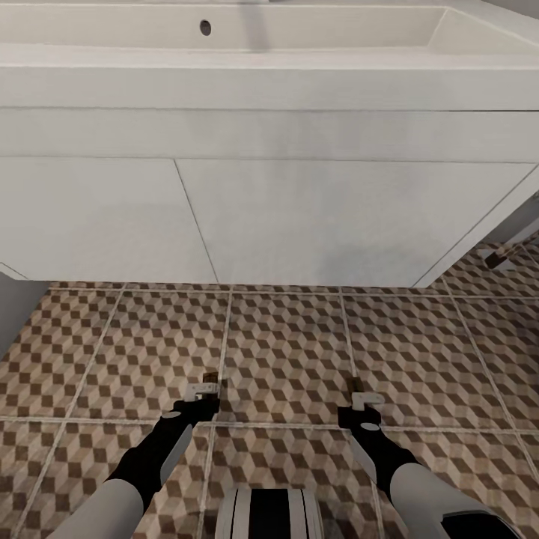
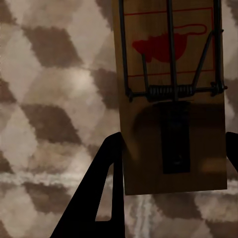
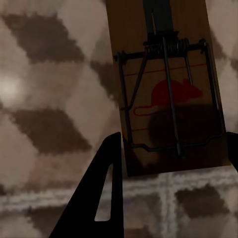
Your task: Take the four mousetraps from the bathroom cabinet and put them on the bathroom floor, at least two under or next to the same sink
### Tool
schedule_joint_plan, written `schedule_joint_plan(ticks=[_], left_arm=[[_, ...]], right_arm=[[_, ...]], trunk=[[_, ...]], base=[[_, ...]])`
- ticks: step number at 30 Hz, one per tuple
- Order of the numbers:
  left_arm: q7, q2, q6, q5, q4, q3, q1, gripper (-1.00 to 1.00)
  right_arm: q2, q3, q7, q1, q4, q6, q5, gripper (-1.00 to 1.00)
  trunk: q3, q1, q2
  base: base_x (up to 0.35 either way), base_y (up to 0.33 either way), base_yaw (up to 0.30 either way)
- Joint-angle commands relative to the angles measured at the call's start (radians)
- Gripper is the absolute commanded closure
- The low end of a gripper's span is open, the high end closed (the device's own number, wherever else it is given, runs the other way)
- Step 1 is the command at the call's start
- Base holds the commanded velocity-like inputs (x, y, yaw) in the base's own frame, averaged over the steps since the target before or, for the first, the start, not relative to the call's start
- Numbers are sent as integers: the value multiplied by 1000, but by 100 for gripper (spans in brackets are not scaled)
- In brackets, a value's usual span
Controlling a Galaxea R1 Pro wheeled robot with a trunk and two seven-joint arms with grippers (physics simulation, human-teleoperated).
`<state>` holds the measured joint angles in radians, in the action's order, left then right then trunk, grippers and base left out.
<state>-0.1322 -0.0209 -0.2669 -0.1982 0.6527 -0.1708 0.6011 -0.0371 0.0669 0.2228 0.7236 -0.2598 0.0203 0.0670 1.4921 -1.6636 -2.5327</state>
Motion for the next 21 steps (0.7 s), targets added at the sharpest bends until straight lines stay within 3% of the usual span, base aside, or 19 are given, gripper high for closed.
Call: schedule_joint_plan(ticks=[1,11,21], left_arm=[[-11,1,-5,-9,2,-6,0,100],[-11,0,-6,-9,1,-6,0,100],[-38,0,-6,-9,-1,-6,0,100]], right_arm=[[0,6,3,0,1,1,9,100],[0,6,3,0,0,2,10,100],[0,7,3,0,-1,4,10,100]], trunk=[[1,0,0],[1,0,0],[1,0,0]], base=[[0,0,0],[16,0,0],[261,0,0]])
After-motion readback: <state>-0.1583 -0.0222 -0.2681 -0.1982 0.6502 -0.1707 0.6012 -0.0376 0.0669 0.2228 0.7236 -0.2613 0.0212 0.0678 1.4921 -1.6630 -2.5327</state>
